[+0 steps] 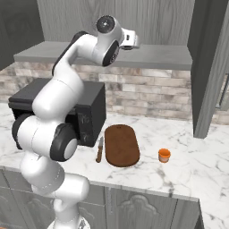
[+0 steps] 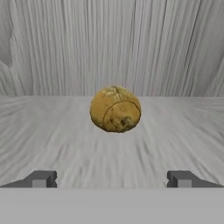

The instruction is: Pick the bread, place it on the cutting board, pick the jam, place it on the counter, and close the cabinet.

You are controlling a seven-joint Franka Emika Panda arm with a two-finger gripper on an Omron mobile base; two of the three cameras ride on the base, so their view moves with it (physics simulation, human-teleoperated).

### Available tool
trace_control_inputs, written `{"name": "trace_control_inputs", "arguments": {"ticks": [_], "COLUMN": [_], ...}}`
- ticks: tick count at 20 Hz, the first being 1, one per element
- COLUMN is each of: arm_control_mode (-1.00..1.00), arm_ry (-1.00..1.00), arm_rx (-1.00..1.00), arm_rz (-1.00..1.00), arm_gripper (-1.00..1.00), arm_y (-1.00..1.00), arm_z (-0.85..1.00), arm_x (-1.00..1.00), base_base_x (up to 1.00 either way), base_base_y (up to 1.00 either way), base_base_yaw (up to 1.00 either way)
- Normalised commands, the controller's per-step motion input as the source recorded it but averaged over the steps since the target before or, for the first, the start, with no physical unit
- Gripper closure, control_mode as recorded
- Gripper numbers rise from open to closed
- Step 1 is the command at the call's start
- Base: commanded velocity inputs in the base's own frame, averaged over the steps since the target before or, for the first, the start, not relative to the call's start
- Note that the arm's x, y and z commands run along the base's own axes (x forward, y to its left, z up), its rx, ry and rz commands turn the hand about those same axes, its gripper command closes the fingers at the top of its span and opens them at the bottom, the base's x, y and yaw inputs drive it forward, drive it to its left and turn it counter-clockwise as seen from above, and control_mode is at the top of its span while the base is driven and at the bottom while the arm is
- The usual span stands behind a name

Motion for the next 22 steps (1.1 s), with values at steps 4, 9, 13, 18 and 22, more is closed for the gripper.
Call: {"name": "trace_control_inputs", "arguments": {"ticks": [4,9,13,18,22], "arm_control_mode": [-1.00,-1.00,-1.00,-1.00,-1.00], "arm_ry": [0.00,0.00,0.00,0.00,0.00], "arm_rx": [0.00,0.00,0.00,0.00,0.00], "arm_rz": [0.00,0.00,0.00,0.00,0.00], "arm_gripper": [-1.00,-1.00,-1.00,-1.00,-1.00], "arm_y": [0.00,-0.01,-0.09,-0.12,-0.08], "arm_z": [0.00,0.00,0.00,0.00,0.00], "arm_x": [0.31,0.29,0.28,0.26,0.26], "base_base_x": [0.00,0.00,0.00,0.00,0.00], "base_base_y": [0.00,0.00,0.00,0.00,0.00], "base_base_yaw": [0.00,0.00,0.00,0.00,0.00]}}
